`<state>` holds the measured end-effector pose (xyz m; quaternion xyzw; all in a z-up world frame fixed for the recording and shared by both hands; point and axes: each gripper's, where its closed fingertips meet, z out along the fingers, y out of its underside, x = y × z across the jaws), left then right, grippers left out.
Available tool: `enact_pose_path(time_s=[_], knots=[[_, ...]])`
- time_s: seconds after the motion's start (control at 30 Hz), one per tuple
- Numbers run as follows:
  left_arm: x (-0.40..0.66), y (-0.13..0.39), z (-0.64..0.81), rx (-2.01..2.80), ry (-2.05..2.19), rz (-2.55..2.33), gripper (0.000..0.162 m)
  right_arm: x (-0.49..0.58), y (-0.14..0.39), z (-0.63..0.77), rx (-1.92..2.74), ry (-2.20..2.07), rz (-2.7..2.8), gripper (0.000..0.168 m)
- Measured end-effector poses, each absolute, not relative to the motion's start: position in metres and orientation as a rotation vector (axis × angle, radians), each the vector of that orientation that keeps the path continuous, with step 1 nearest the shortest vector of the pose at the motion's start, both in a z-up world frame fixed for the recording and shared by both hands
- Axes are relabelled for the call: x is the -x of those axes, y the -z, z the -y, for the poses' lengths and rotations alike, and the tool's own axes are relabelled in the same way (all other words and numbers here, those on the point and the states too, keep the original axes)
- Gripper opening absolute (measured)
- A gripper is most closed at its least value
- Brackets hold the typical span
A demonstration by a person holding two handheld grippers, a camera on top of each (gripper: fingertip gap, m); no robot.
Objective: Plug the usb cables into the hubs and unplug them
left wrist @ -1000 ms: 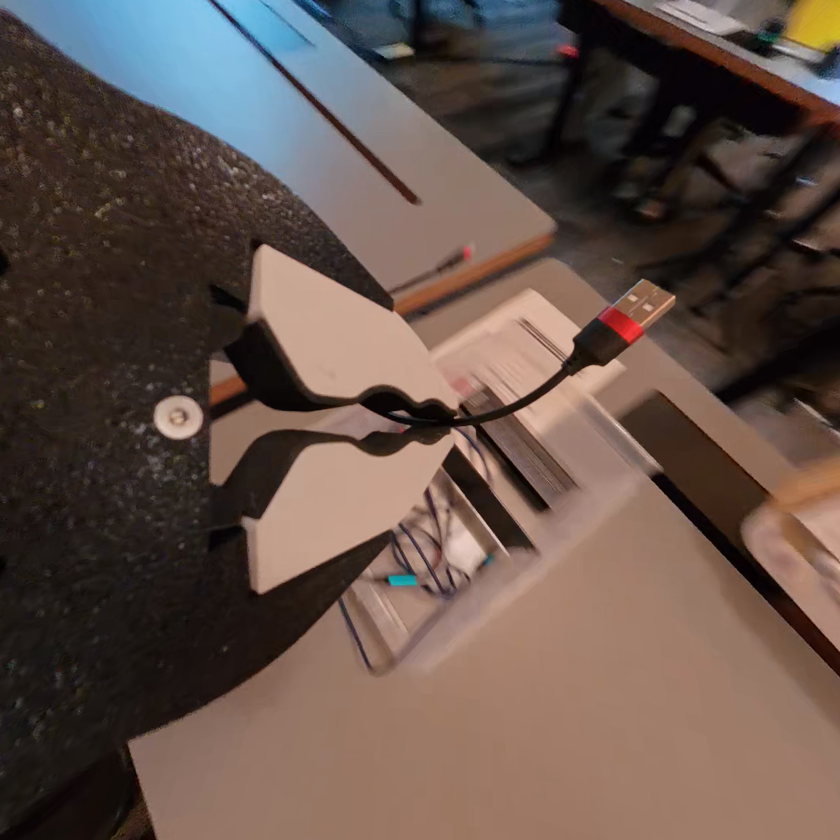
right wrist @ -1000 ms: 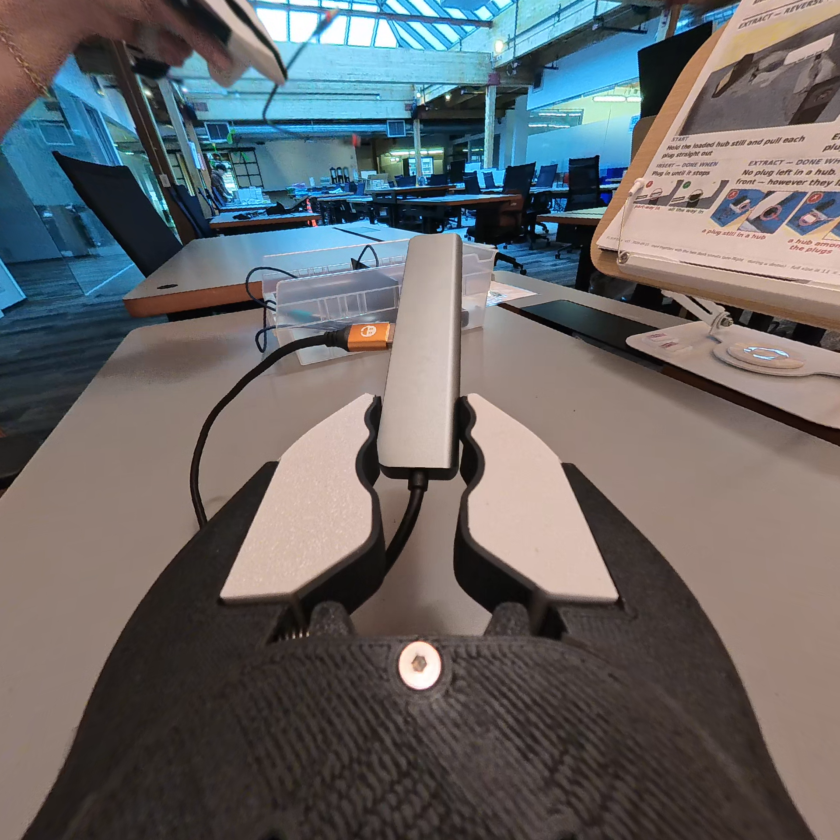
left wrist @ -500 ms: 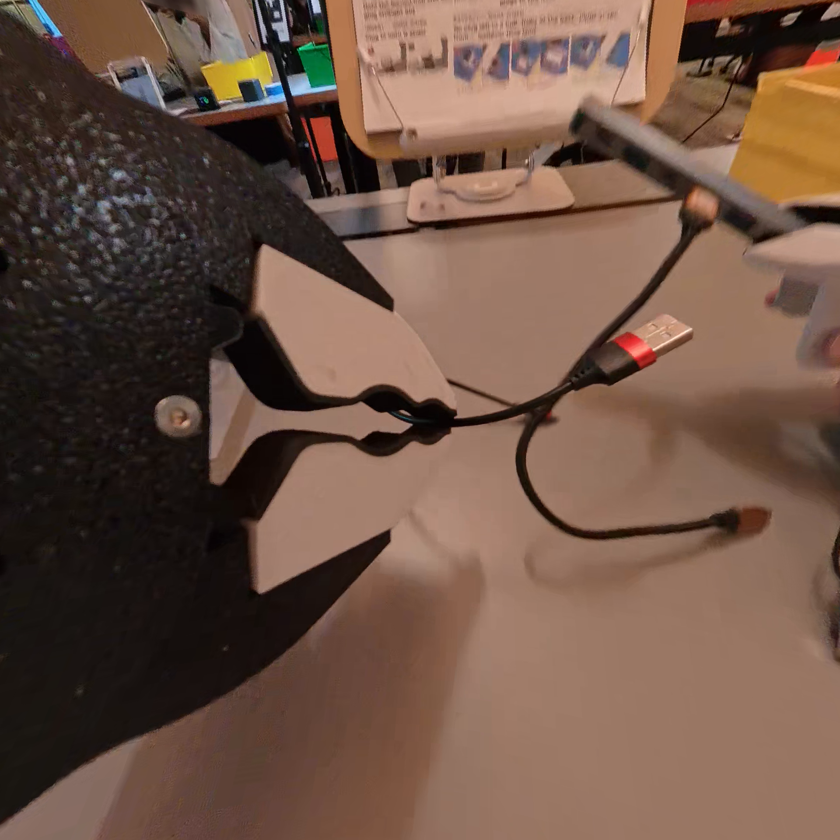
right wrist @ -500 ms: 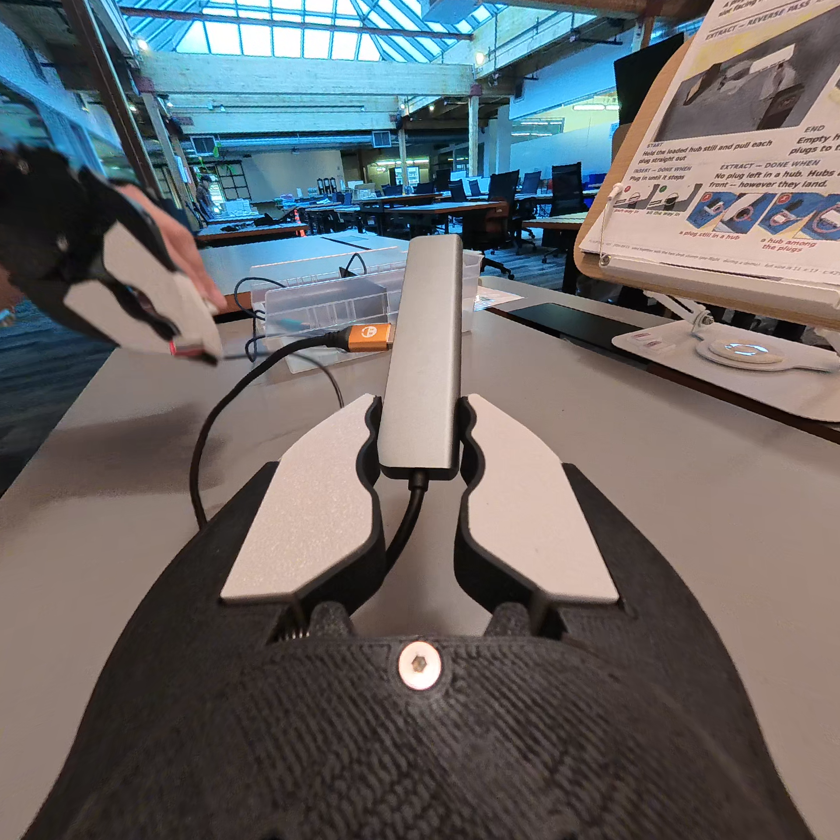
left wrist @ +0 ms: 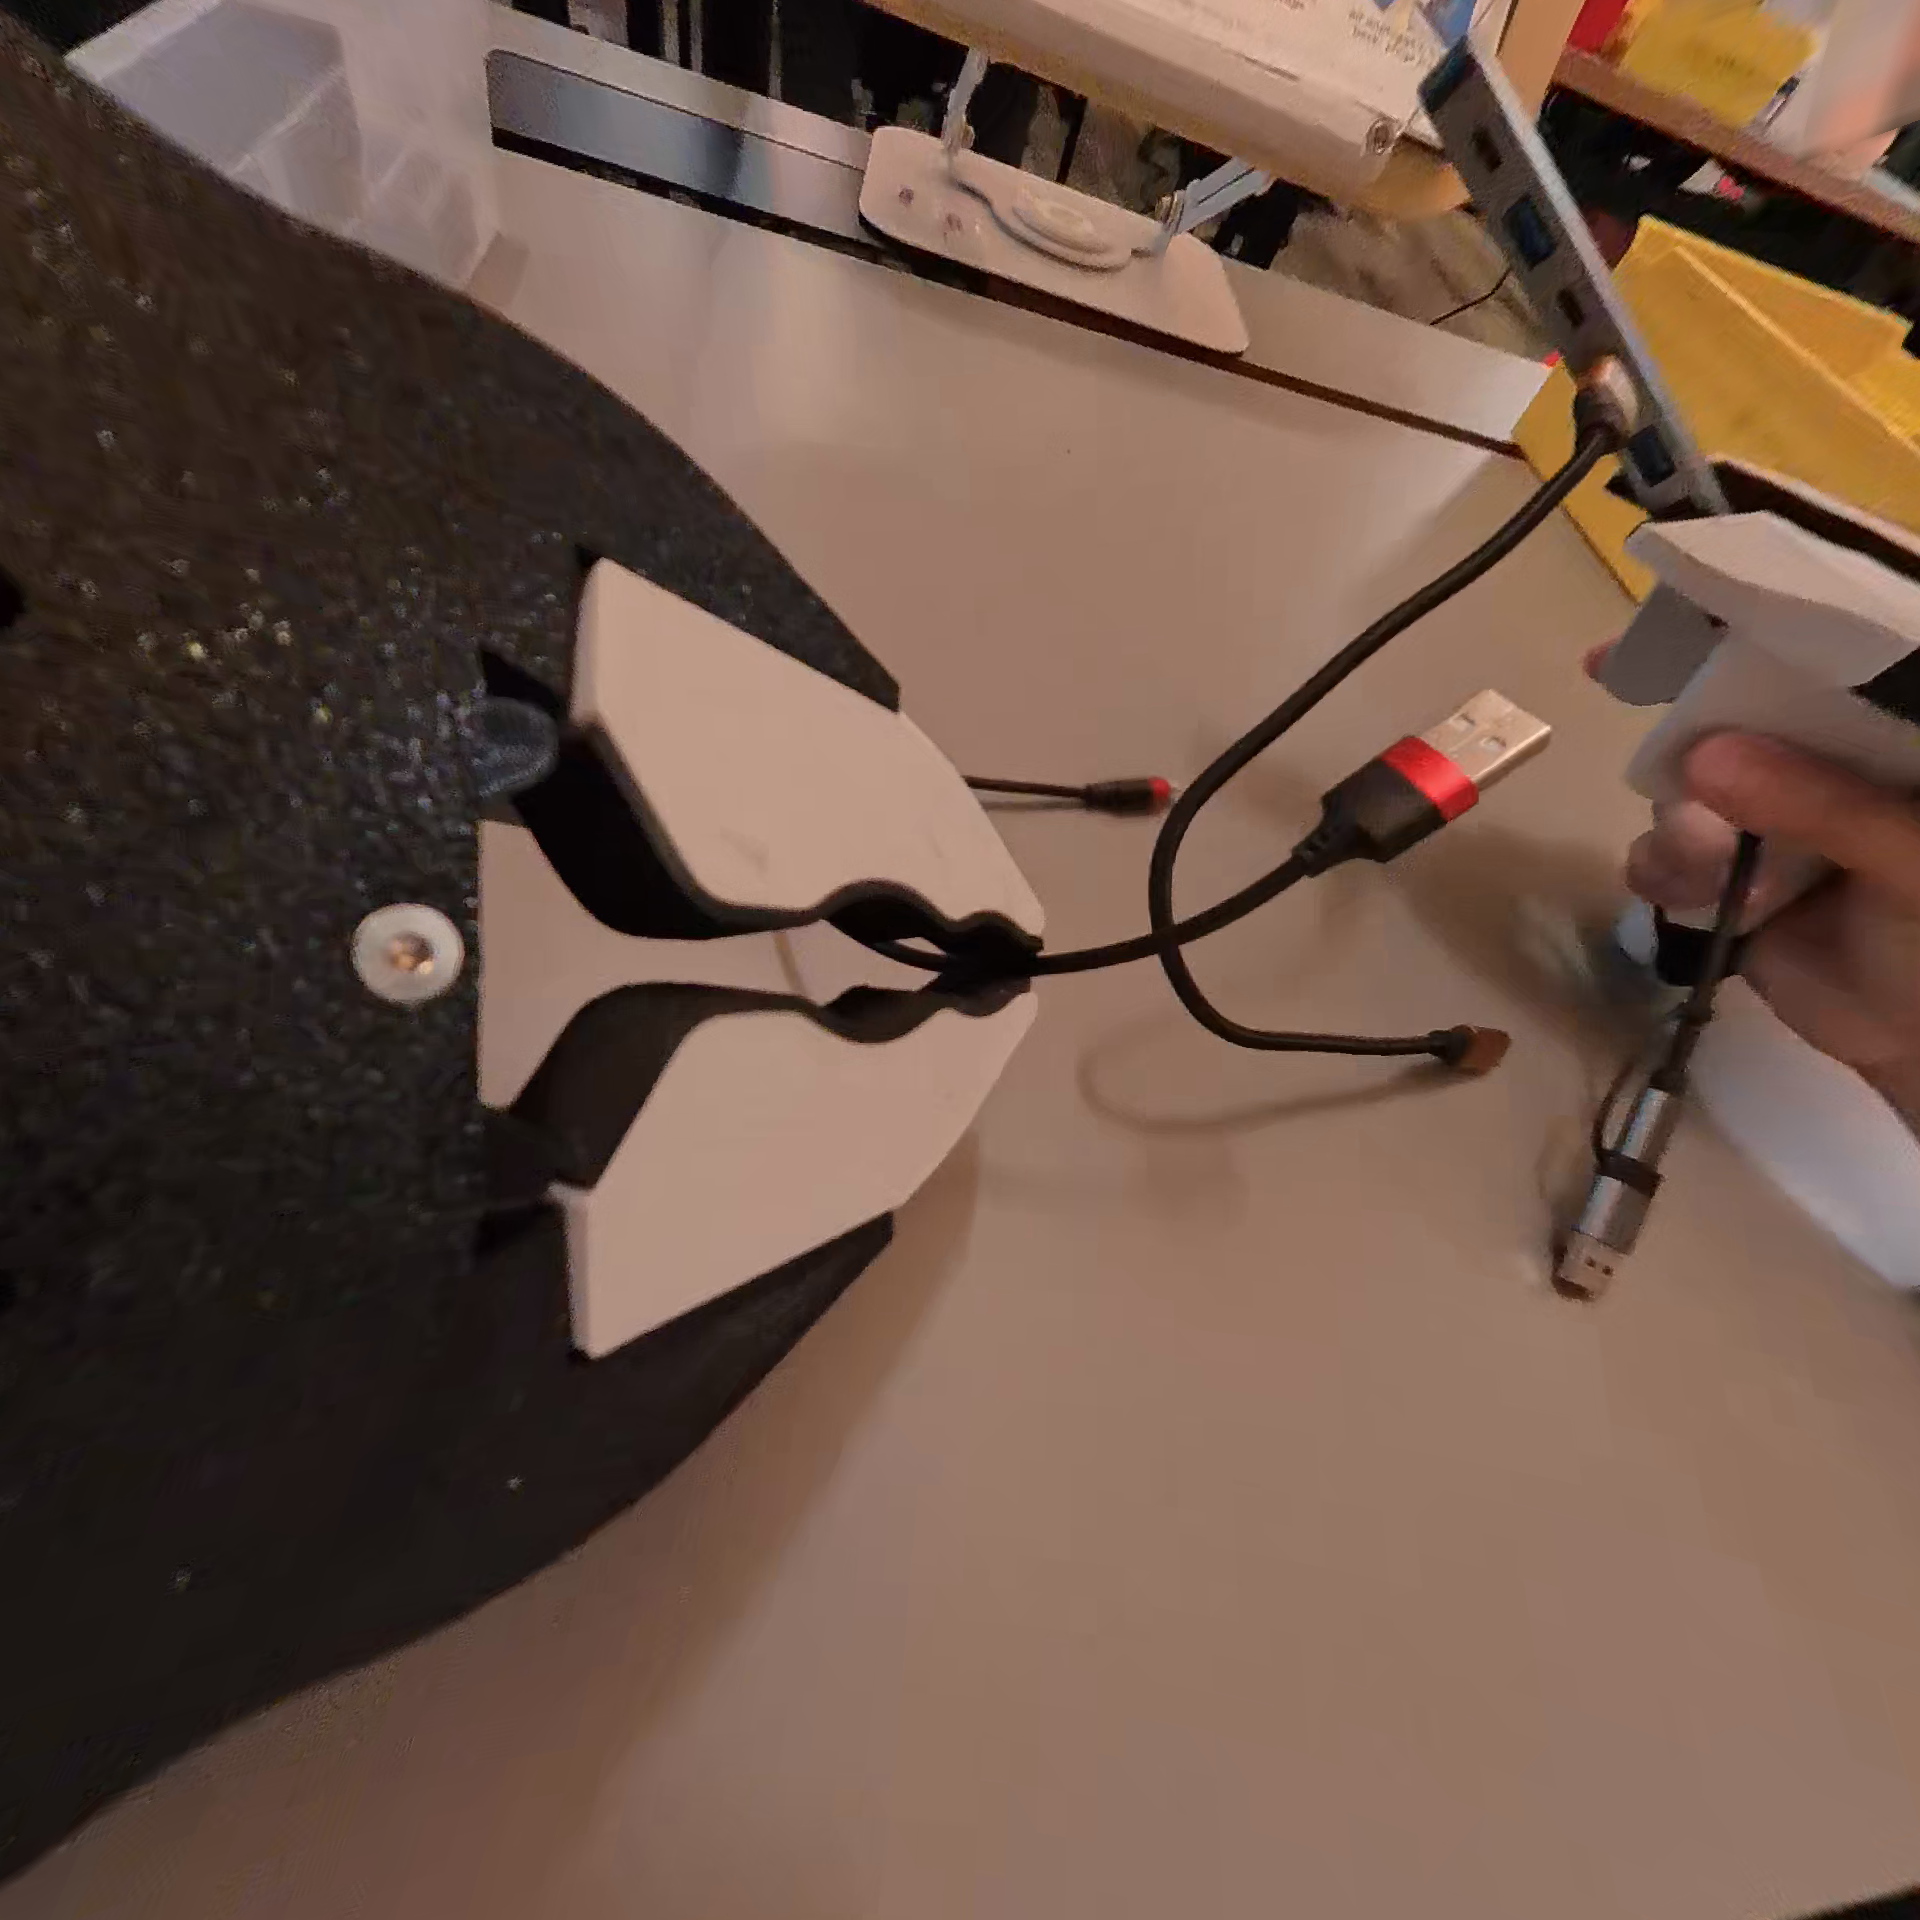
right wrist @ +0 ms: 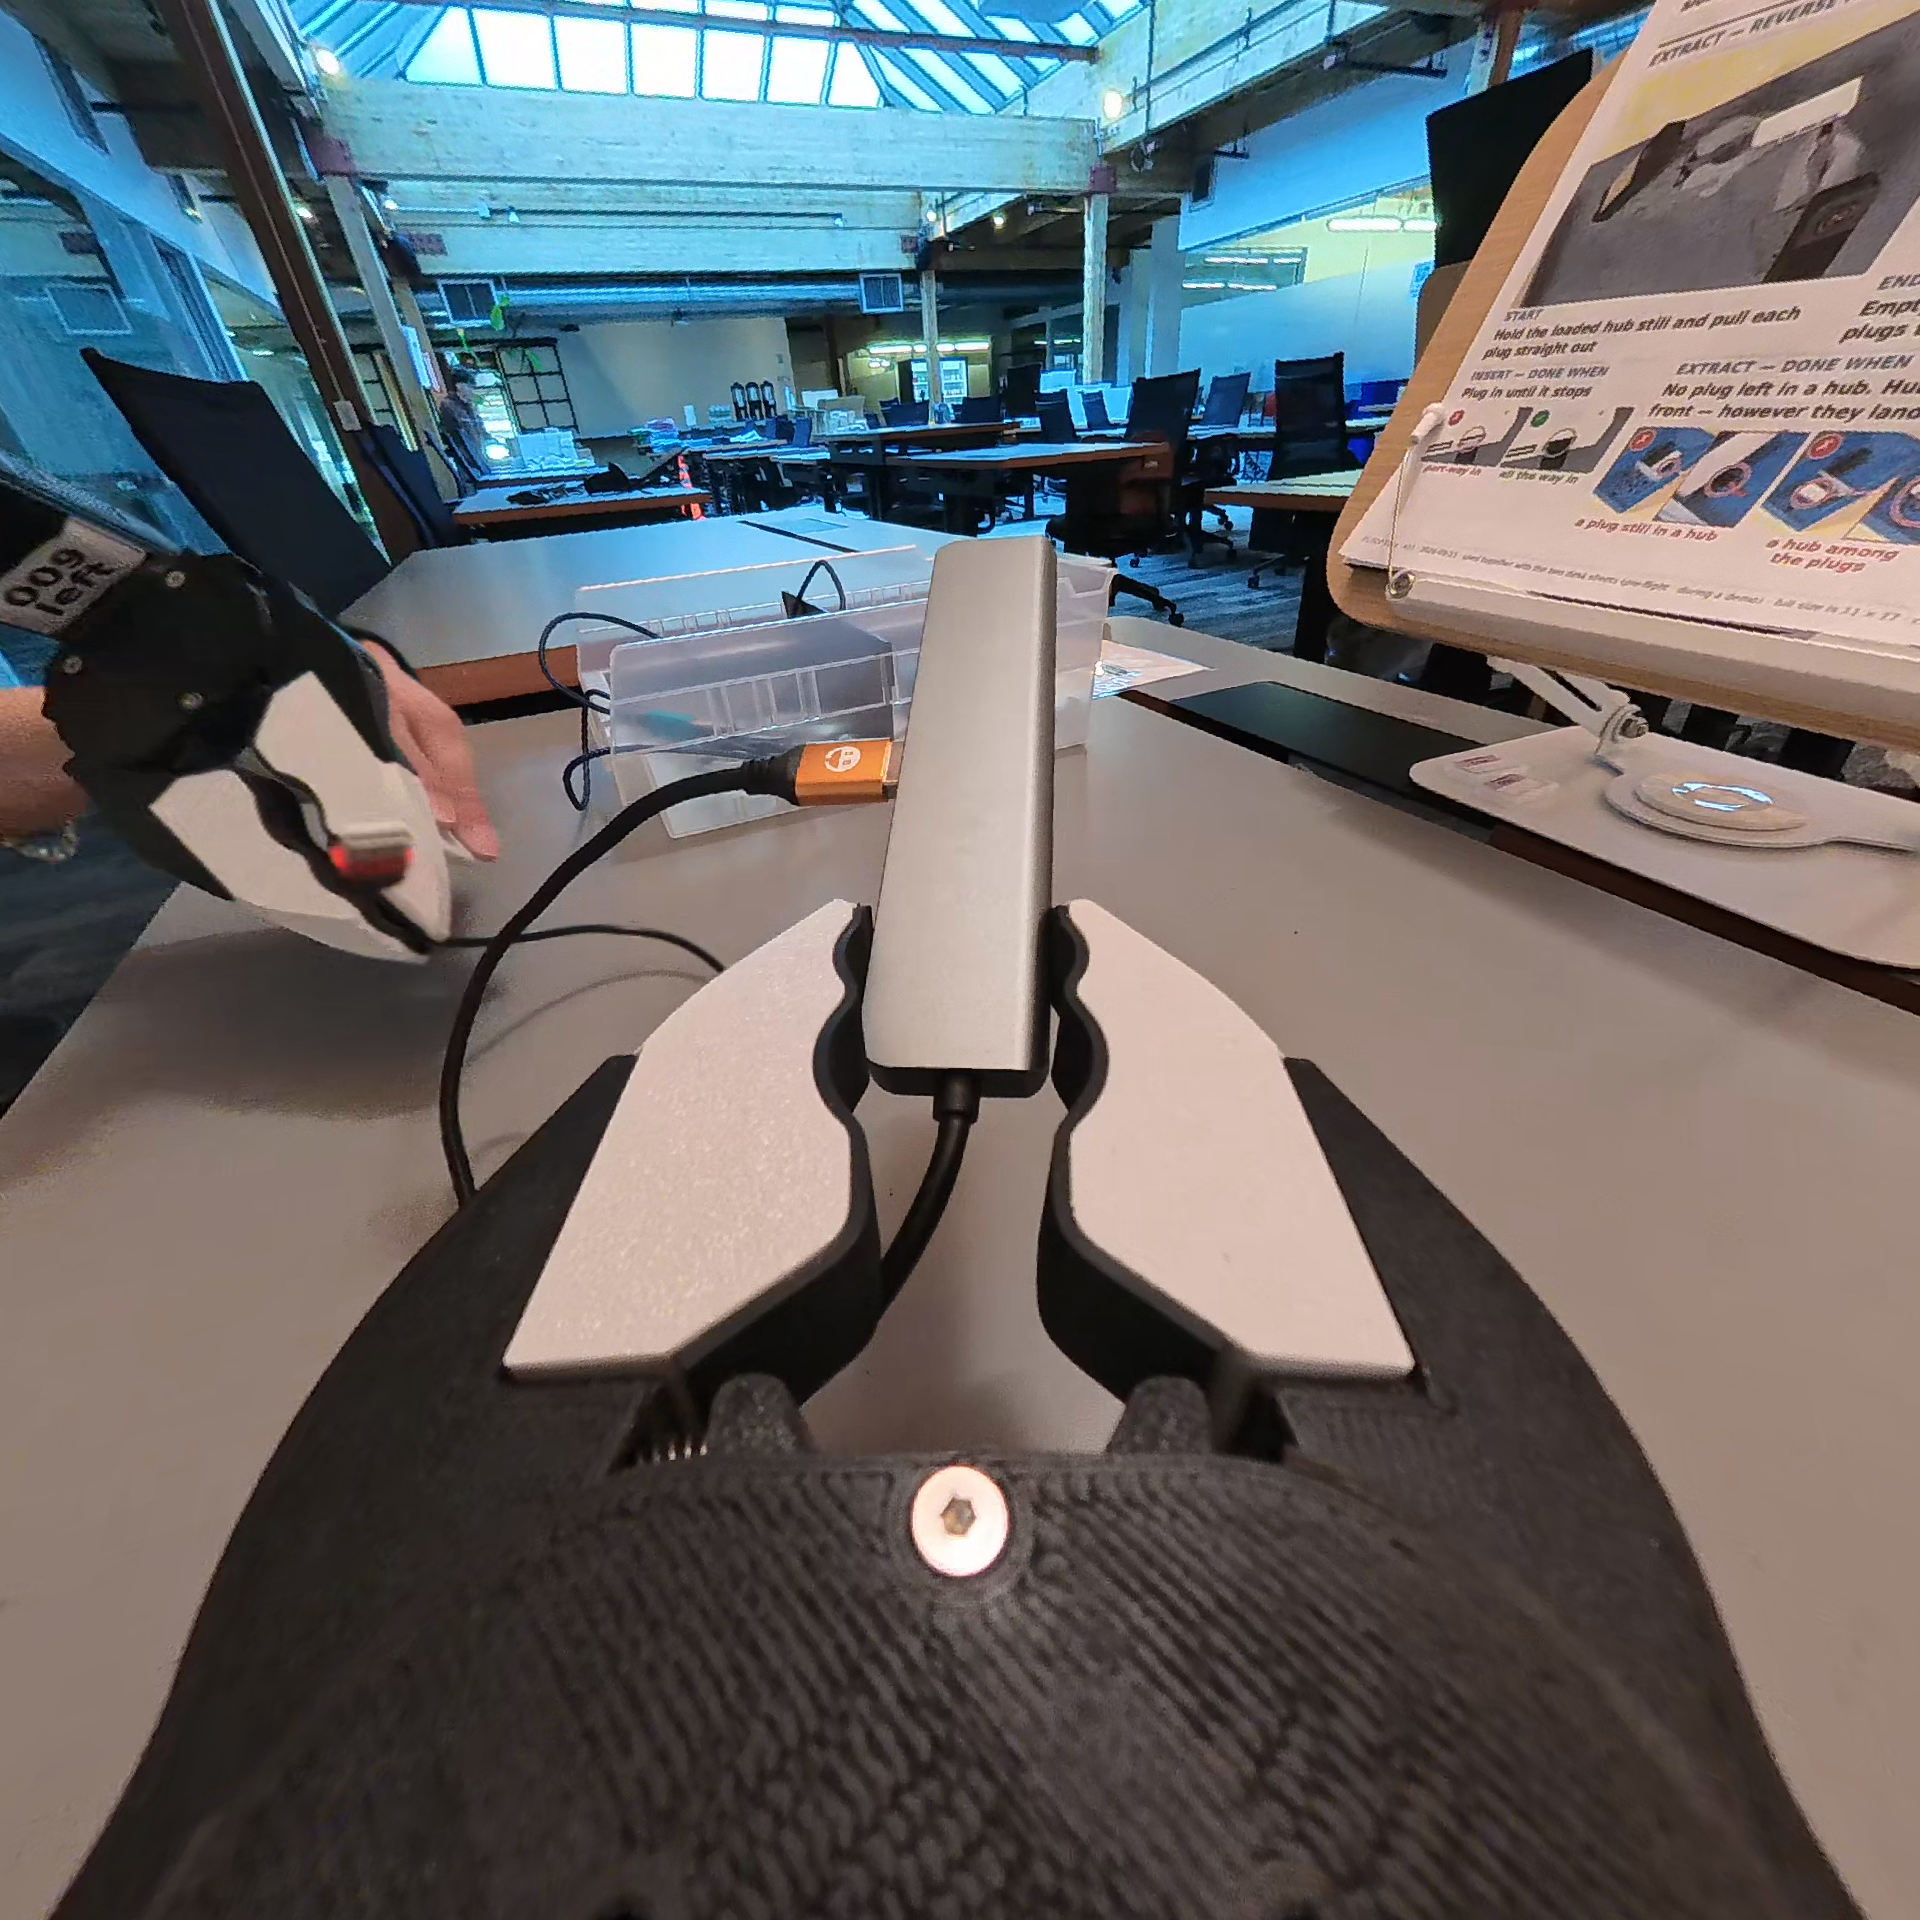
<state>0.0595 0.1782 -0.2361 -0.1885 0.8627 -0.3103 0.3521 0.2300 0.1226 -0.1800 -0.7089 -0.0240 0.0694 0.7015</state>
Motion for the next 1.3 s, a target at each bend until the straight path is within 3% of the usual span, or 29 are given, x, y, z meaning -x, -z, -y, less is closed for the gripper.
enact_pose_path(time_s=[0.53,0.67,0.83,1.03,1.3], knots=[[-0.034,0.246,-0.157,0.555,0.801,-2.392,0.002,-0.23,0.18,-0.123,1.581,-0.163,0.056,0.032],[-0.018,0.212,-0.12,0.722,1.261,-2.472,0.002,-0.229,0.18,-0.123,1.581,-0.168,0.06,0.032],[-0.018,0.142,-0.1,0.934,2.06,-2.219,0.002,-0.229,0.18,-0.123,1.579,-0.17,0.062,0.032],[-0.045,0.207,-0.141,1.433,1.862,-2.206,0.002,-0.228,0.18,-0.123,1.58,-0.166,0.065,0.032],[-0.055,0.235,-0.158,1.707,1.758,-2.189,0.003,-0.229,0.18,-0.123,1.58,-0.169,0.06,0.032]])
